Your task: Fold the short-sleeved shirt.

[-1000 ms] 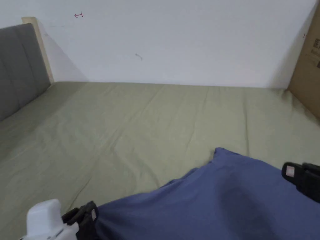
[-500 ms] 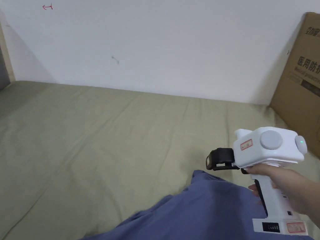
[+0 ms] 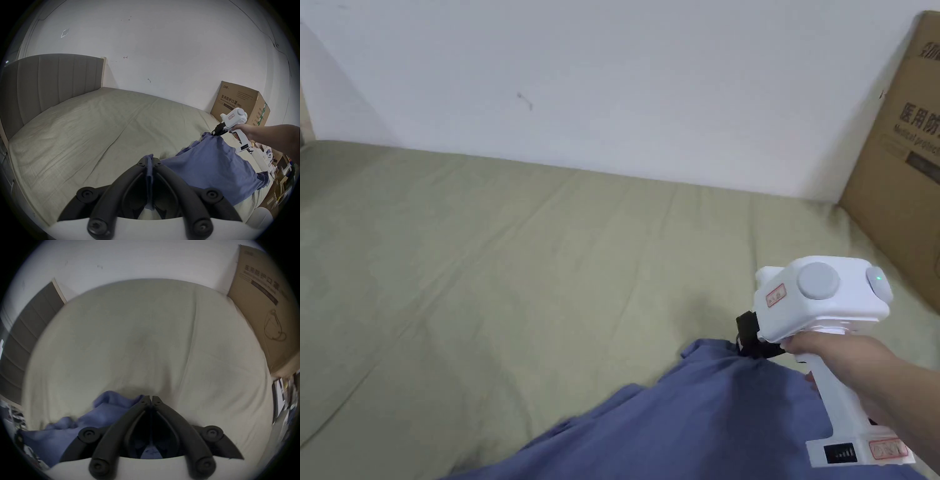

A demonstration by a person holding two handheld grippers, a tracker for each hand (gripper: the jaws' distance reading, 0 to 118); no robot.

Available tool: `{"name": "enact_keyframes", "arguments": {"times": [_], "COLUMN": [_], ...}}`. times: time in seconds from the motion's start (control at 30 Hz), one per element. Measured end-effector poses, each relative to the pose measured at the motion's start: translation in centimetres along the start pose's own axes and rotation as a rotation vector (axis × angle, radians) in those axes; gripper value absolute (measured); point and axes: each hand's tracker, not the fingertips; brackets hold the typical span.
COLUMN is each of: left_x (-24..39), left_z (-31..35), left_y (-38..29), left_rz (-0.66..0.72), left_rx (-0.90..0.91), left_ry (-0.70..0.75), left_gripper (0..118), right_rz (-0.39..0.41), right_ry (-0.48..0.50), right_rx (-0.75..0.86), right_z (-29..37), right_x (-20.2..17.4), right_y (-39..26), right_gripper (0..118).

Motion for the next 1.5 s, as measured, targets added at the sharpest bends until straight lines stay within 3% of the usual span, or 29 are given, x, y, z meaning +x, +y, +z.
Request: {"name": "enact_keyframes", "arguments": {"times": [0.1, 0.23, 0.33, 0.47, 0.53, 0.73, 0.93, 1.1, 1.23, 1.33, 1.5], "left_x": [0.0, 0.5, 1.0, 1.9, 2.4, 5.0, 9.4, 12.6, 14.2, 14.9, 15.8], "left_z": [1.0, 3.1, 4.8, 6.2, 6.2, 6.3, 6.3, 4.2, 2.4, 0.7, -3.3], "left_y": [0.8, 2.0, 3.5, 7.2, 9.6, 18.8, 26.8, 32.7, 37.5, 40.5, 44.3], "left_rz": [0.021, 0.031, 0.044, 0.003, -0.034, -0.045, -0.119, -0.248, -0.212, -0.179, -0.108], "left_rx": [-0.004, -0.001, 0.011, 0.040, 0.051, 0.090, 0.121, 0.168, 0.183, 0.210, 0.267], "left_ry": [-0.013, -0.037, -0.065, -0.092, -0.079, -0.119, -0.128, -0.069, -0.074, -0.085, -0.089], "left_gripper": [2, 2, 2, 2, 2, 2, 2, 2, 2, 2, 2], "right_rz": [-0.053, -0.035, -0.075, -0.073, -0.061, -0.167, -0.201, -0.185, -0.196, -0.175, -0.228], "right_ry": [0.076, 0.139, 0.230, 0.263, 0.246, 0.237, 0.211, 0.102, 0.079, 0.008, -0.028], "right_rx": [0.075, 0.151, 0.207, 0.296, 0.335, 0.474, 0.602, 0.688, 0.767, 0.830, 0.915], "right_z": [4.5, 11.4, 17.3, 25.8, 29.8, 39.9, 47.3, 51.1, 53.1, 54.0, 53.9], "right_x": [0.5, 0.9, 1.5, 2.8, 3.5, 6.9, 8.8, 9.1, 8.5, 7.6, 7.0], "right_y": [-1.0, -2.5, -4.3, -6.7, -7.5, -8.5, -6.7, -2.5, 1.9, 5.4, 11.3], "right_gripper": [0, 0, 0, 0, 0, 0, 0, 0, 0, 0, 0]}}
